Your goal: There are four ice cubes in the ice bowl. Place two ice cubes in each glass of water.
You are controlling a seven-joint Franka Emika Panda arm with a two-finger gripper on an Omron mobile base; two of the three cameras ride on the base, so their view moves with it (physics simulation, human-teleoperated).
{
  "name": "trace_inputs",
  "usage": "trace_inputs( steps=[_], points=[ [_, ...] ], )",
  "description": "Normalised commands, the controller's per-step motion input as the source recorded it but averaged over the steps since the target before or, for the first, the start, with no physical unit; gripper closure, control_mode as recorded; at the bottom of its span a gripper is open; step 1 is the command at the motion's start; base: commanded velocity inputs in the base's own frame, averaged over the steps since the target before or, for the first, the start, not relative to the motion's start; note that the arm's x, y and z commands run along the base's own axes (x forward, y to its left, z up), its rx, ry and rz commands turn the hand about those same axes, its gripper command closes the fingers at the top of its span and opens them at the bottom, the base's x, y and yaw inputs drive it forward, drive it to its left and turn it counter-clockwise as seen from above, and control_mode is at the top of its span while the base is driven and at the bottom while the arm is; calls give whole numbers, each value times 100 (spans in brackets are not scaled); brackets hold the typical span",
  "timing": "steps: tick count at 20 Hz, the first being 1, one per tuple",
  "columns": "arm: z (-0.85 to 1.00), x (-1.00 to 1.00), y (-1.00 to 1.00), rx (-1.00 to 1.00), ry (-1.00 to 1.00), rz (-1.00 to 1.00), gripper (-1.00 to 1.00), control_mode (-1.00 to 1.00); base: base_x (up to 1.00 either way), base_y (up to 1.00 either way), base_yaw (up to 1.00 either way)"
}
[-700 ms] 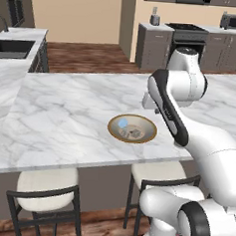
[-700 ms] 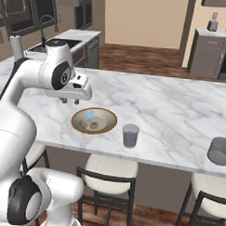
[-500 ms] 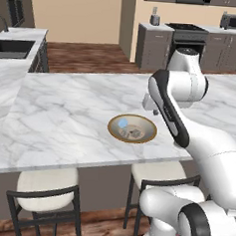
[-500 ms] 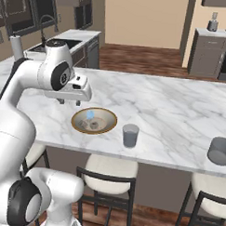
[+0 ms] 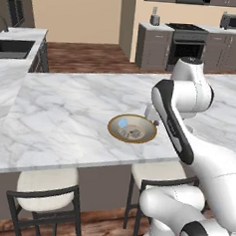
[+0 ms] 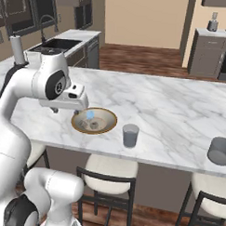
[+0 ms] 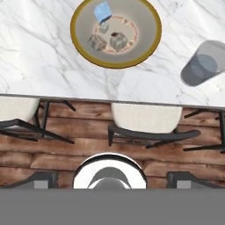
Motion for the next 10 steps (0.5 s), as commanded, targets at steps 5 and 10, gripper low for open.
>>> trace_inputs(
  steps=[5, 10],
  points=[
    [-7, -47, 0, 0, 0, 0, -100, -100, 0, 0, 0],
    [0, -33, -16, 1, 0, 0, -100, -100, 0, 0, 0]
  ],
)
